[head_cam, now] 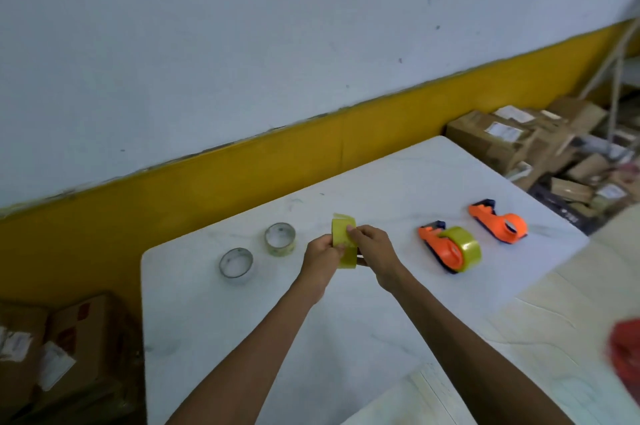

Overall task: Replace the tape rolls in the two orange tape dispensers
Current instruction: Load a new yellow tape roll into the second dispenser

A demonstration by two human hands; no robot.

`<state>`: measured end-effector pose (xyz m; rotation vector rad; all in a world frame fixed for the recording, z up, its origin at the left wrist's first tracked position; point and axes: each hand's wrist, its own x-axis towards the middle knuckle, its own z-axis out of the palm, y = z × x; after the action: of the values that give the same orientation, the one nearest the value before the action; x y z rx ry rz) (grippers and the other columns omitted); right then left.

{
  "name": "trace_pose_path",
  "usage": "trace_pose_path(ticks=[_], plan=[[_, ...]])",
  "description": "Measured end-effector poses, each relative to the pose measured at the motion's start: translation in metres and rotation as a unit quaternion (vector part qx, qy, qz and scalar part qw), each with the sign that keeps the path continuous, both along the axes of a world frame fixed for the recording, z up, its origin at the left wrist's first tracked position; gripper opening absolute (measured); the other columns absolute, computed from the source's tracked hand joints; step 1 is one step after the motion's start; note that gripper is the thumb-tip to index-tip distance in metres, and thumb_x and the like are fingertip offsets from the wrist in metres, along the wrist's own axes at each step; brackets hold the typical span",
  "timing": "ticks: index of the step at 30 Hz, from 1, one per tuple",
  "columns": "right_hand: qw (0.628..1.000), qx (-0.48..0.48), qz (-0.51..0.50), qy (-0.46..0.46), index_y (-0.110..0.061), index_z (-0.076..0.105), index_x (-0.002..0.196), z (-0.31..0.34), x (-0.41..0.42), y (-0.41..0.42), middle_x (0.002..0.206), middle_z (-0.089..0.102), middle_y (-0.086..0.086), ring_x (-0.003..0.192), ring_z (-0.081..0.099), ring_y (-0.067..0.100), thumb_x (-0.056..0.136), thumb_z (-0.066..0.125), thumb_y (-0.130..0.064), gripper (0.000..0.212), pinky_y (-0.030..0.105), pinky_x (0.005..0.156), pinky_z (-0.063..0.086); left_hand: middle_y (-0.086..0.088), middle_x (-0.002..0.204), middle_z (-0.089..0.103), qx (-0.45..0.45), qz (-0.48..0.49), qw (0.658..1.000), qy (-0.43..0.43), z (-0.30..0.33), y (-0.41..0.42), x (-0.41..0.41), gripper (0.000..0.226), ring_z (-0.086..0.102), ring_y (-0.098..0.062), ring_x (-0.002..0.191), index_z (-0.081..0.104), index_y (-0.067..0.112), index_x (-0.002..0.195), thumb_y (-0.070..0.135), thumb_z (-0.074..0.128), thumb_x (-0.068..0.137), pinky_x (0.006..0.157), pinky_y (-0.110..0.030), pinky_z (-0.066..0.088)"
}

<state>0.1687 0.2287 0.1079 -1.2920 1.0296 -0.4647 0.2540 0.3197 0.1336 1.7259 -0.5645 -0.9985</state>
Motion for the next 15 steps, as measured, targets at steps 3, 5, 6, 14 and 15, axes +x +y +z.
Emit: trace_pose_path(ticks=[3,5,6,14,15], plan=[[1.0,0.002,-0.028,-0.009,-0.002,0.065,0.092,-0.002,-0.048,-0.026,0.104,0.066,0.027,0.101,0.066,0.039,0.087,0.06,-0.036,0.035,0.053,0.085,0.058,0.002,0.083,0.065,0.002,-0.031,0.999,0.009,0.002,-0.032,-0.042,0.022,0.056,-0.014,0.08,0.068,0.018,0.085,0.009,0.049,0.093,0.069,-0.024,0.044],[0.999,0.004,-0.044,-0.013,-0.003,0.065,0.093,-0.003,-0.082,-0.045,0.107,0.067,0.026,0.101,0.067,0.037,0.087,0.061,-0.035,0.032,0.051,0.086,0.058,0.002,0.081,0.065,0.002,-0.051,0.999,0.015,0.003,-0.053,-0.073,0.021,0.057,-0.013,0.079,0.068,0.016,0.087,0.008,0.05,0.093,0.068,-0.024,0.044],[0.998,0.006,-0.054,-0.016,-0.003,0.065,0.095,-0.003,-0.099,-0.054,0.106,0.067,0.026,0.101,0.068,0.036,0.088,0.06,-0.033,0.032,0.05,0.086,0.058,0.002,0.081,0.065,0.002,-0.063,0.998,0.018,0.004,-0.064,-0.089,0.021,0.057,-0.012,0.078,0.068,0.015,0.086,0.007,0.05,0.092,0.067,-0.024,0.044],[0.992,0.008,-0.129,-0.011,-0.013,0.069,0.087,-0.006,-0.226,-0.112,0.099,0.071,0.018,0.095,0.07,0.035,0.087,0.061,-0.032,0.02,0.051,0.086,0.058,-0.006,0.106,0.071,0.009,-0.133,0.991,0.022,0.001,-0.139,-0.204,0.026,0.065,-0.024,0.102,0.071,0.018,0.1,0.005,0.05,0.091,0.096,-0.038,0.051],[0.99,0.009,-0.139,-0.013,-0.015,0.07,0.09,-0.005,-0.238,-0.117,0.103,0.071,0.018,0.096,0.07,0.033,0.088,0.061,-0.032,0.019,0.051,0.087,0.058,-0.005,0.106,0.07,0.012,-0.14,0.99,0.019,0.0,-0.148,-0.215,0.025,0.064,-0.023,0.102,0.07,0.019,0.099,0.006,0.05,0.091,0.098,-0.04,0.05]])
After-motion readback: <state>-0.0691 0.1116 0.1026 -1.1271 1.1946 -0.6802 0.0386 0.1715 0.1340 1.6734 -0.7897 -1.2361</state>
